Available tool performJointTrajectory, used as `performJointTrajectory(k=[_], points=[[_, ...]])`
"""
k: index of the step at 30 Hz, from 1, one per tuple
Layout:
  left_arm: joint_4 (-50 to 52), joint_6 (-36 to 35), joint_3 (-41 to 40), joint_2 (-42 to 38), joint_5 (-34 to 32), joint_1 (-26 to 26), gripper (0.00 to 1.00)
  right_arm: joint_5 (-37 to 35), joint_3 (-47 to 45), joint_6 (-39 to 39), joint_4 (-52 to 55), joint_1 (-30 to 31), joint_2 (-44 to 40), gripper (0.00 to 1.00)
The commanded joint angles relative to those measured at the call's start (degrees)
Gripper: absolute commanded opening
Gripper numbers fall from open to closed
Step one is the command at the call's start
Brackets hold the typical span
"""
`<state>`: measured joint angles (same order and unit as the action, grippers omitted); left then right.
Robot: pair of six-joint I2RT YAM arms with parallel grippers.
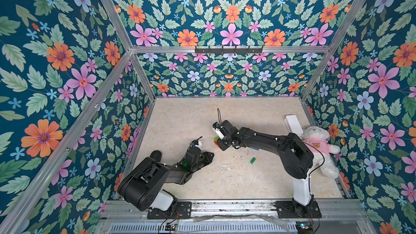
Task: Assemble the number 5 with lego
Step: Assemble the lego brick with the lego brick.
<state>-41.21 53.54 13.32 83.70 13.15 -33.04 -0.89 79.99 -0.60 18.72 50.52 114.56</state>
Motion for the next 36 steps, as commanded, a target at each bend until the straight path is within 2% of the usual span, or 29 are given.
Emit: performJointTrajectory(k=[1,20,30,36], points=[[2.3,-0.5,-0.2,0.0,-0.8,0.0,0.29,0.8,-0.8,1.4,7.8,0.1,0.7,0.15],[4.2,-0.8,-0.1,-2.3,-1.3,0.1,0.29,-1.7,0.1,3.0,6.8,0.1,-3.0,0.40],[5.0,-0.8,0.2,-3.1,-1.2,0.1,0.29,-4.0,-0.6,3.9,6.3,0.1,-5.3,0.45],[10.0,-3.9,2.8,-4.4,-0.6,0.0,0.31,-8.0,-2.9,11.2,8.7,-0.4,-12.2,0.44]])
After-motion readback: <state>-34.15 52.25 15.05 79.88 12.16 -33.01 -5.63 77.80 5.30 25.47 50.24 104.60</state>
